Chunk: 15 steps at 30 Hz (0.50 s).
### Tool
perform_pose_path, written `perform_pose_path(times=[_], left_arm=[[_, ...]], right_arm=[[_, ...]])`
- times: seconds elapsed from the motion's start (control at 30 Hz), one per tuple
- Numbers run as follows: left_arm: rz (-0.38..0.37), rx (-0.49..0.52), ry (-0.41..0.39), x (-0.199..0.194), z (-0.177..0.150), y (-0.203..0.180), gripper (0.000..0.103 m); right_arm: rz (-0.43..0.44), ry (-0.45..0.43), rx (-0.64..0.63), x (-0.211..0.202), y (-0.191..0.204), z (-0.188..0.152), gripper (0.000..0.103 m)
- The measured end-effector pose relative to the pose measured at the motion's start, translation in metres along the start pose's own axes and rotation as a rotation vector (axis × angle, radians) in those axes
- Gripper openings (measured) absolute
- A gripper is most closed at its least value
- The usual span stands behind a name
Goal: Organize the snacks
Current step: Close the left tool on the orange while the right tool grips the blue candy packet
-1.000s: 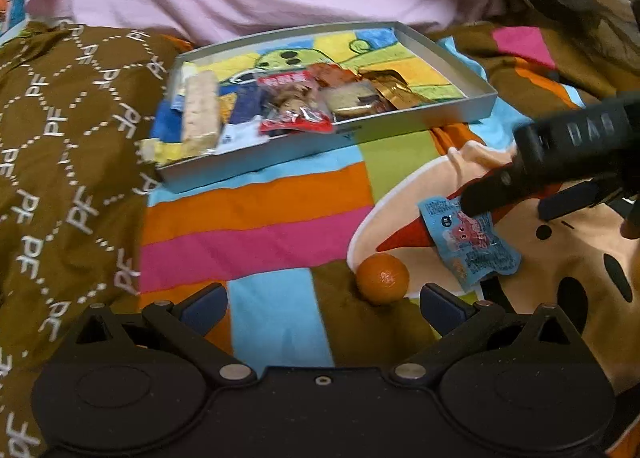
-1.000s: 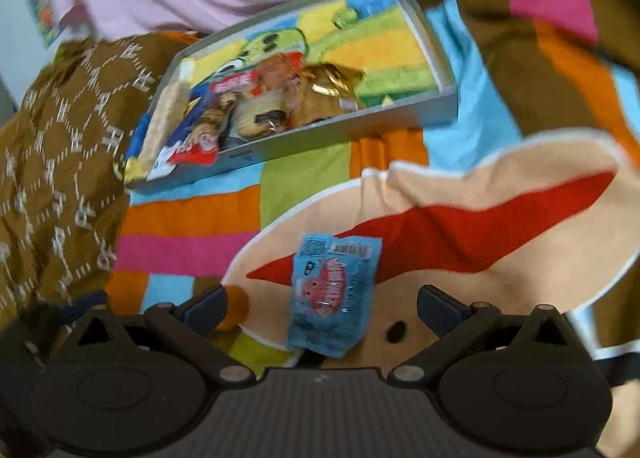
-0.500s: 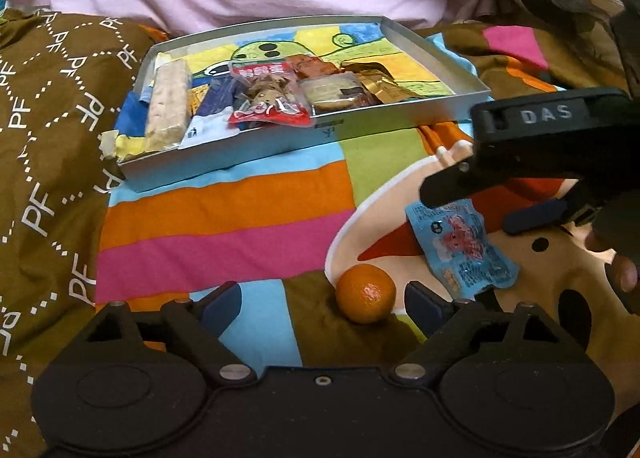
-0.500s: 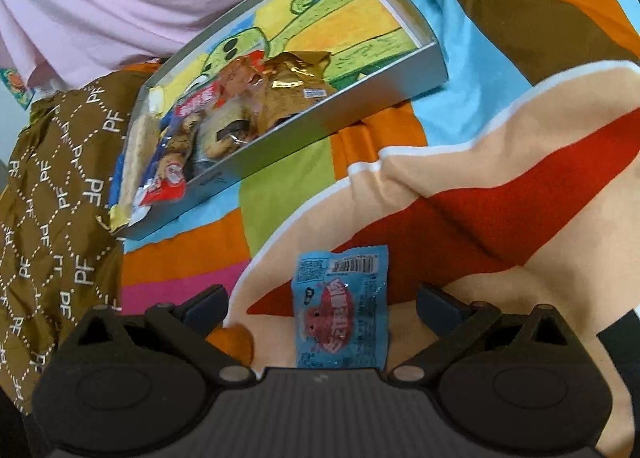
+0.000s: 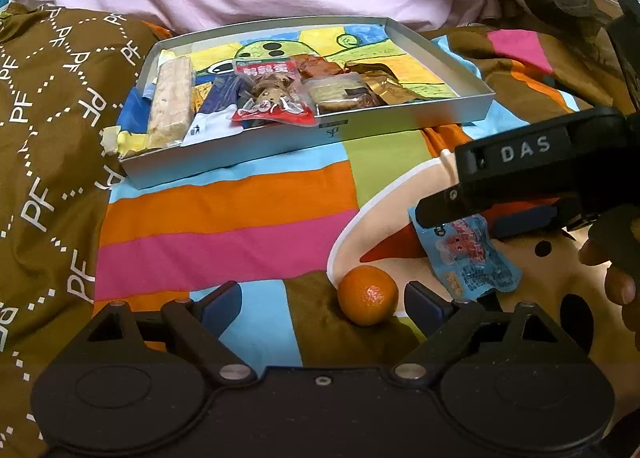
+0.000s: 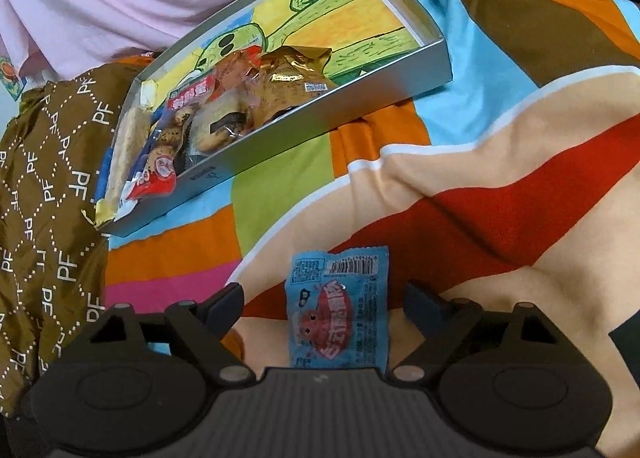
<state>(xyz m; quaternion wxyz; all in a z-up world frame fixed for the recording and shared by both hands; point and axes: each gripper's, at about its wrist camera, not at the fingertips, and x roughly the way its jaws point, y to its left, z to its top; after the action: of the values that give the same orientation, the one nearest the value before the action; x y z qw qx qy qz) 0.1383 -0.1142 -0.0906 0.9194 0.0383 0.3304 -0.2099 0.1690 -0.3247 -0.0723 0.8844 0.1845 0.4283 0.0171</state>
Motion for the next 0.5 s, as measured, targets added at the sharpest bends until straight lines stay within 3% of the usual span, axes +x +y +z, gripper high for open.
perform_pose_path(times=[0.23,0.37,0.5], left_arm=[[-0.058,0.002,0.017,0.0023,-0.0009,-0.0019,0.067],[-0.085,-0.007,0.032,0.0052,-0.0004,-0.0017,0.053],[-0.110,-0.028,0.040,0.0081,0.0002,-0.0012,0.051]], right_arm=[[-0.010,0.006,-0.040,-0.0008,0.0037,-0.0004,0.070],[-0.009,0.009,-0.049,-0.0002,0.0037,-0.0010,0.068],[-0.009,0.023,-0.089,0.0036,0.0089,-0.0027,0.072]])
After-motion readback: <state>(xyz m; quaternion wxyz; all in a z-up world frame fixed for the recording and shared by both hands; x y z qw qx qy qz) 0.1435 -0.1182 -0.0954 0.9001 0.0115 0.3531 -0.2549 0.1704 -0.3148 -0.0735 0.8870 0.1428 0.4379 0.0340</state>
